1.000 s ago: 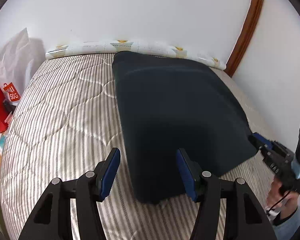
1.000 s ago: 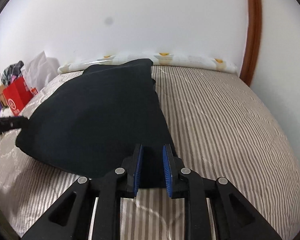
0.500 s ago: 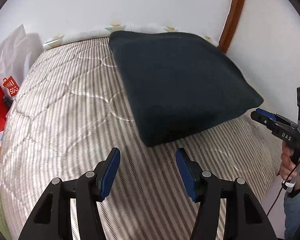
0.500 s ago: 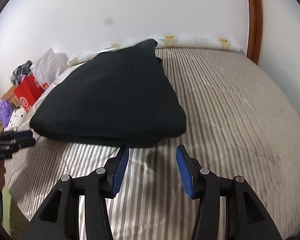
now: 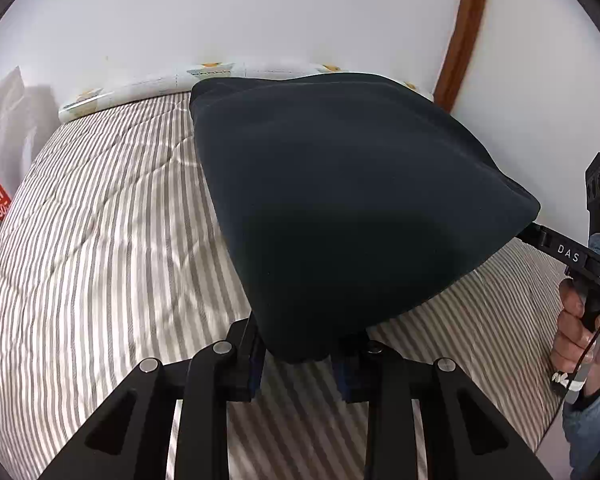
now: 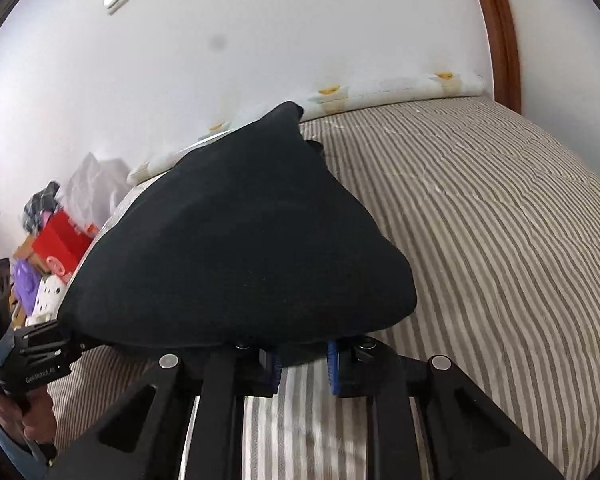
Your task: Fold small clothes
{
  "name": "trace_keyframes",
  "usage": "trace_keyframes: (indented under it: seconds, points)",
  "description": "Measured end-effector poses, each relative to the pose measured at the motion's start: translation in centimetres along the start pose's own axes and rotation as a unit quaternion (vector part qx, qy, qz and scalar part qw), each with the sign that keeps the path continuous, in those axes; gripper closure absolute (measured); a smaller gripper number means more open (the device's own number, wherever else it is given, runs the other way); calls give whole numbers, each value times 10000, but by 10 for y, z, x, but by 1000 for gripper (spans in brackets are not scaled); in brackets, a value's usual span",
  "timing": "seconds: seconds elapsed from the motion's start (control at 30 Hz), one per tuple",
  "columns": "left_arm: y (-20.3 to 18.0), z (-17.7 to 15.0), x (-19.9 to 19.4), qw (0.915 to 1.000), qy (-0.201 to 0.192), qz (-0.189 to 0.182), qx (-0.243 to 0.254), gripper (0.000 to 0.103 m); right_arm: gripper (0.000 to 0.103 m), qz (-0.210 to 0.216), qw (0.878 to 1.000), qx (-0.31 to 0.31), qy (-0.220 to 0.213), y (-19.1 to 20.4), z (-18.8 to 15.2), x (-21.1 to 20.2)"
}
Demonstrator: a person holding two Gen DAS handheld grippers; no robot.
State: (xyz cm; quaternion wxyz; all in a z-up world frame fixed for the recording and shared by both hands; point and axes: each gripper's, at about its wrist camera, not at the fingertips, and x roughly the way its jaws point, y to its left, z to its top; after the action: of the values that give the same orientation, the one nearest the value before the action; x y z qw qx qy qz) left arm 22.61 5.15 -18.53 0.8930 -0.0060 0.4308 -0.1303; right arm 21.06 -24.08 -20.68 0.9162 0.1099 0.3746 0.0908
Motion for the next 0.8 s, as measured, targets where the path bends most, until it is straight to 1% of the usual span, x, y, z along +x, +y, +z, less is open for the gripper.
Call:
trace_keyframes:
  seconds: [0.1,0.2,0.33,0.4,0.5,0.57,0.63,0.7,0.8]
  points:
    - [3,17,13,9999,9,62,-125,77,86,30,10000,81,-18,-6,13,15]
    - [8,22,19,9996,66,-7,-283,77,86,39,9999,159,-9,-10,20,22]
    - [14,14,12,9993,35,-82,-376,79,88,-121,9999,-111,50,-6,12,15]
    - [15,5,5,9992,3,-58,-397,82,89,-146,9997,-156,110,-7,9,10]
    - [12,-5,-6,9991,-29,44,-411,87,94,-144,9993,-252,243,-10,5,-1]
    - [12,-5,-12,9991,-87,48,-410,87,94,-153,9989,-379,216,-8,5,-8]
    - [14,2,-8,9991,-31,12,-425,86,93,-167,9986,-445,216,-6,6,-14]
    - [15,6,-3,9988,47,-8,-486,83,93,-87,9988,-404,252,-4,8,-20]
    - [18,11,1,9983,54,-102,-575,83,93,49,9985,-498,212,3,10,-34]
